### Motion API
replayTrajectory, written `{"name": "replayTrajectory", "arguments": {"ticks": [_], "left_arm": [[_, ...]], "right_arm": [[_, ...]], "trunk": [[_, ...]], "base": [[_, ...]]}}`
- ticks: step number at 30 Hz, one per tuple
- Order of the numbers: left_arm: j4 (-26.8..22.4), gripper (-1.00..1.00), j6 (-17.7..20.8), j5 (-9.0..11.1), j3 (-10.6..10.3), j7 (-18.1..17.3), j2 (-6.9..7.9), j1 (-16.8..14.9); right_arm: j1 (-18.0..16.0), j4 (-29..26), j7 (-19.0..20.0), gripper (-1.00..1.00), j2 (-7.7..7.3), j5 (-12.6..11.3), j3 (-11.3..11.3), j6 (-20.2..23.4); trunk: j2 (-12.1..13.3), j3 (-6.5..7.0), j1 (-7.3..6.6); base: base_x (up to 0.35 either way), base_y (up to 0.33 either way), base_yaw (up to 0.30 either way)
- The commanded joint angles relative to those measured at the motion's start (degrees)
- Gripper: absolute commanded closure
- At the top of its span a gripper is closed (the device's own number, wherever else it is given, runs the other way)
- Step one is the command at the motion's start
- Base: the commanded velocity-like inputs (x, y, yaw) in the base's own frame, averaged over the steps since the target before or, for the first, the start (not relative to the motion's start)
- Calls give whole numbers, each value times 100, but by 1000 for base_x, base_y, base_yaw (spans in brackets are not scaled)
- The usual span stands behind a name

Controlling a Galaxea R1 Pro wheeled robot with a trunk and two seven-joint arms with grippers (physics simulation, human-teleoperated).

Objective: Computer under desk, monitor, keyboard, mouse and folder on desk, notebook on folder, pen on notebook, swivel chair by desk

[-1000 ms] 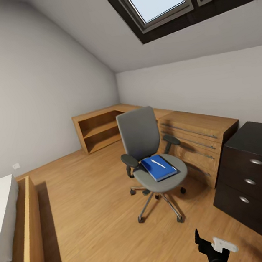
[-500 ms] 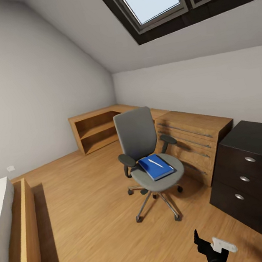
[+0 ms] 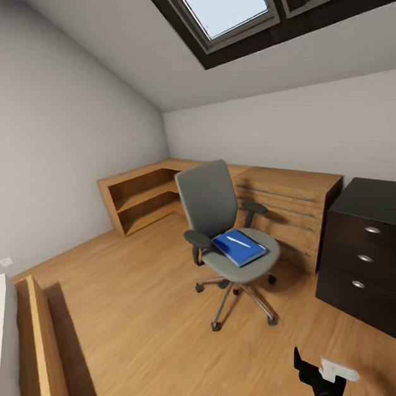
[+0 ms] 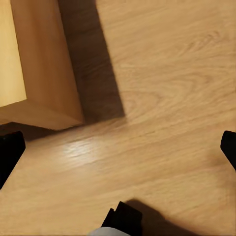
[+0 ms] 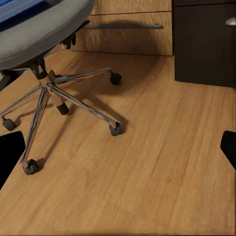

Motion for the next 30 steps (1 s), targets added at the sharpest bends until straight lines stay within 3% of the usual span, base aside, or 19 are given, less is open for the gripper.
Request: {"name": "replayTrajectory", "arguments": {"ticks": [1,10,20,30], "left_arm": [[-8,-100,-24,60,4,-3,-2,2],[-6,-100,-24,60,4,-3,-2,2],[67,-100,-19,68,6,1,-11,2],[540,-100,-36,72,14,0,-4,4]], "right_arm": [[-7,12,9,-100,1,23,-44,-25],[-7,12,16,-100,7,23,-44,-25],[-7,12,22,-100,8,25,-44,-19],[176,10,34,-100,26,28,-40,-23]], "trunk": [[-3,-4,-1],[-3,-4,-1],[-3,-4,-1],[78,32,-45]], "base": [[-77,315,-252],[-57,220,-265],[-8,29,-269],[-1,2,-270]]}}
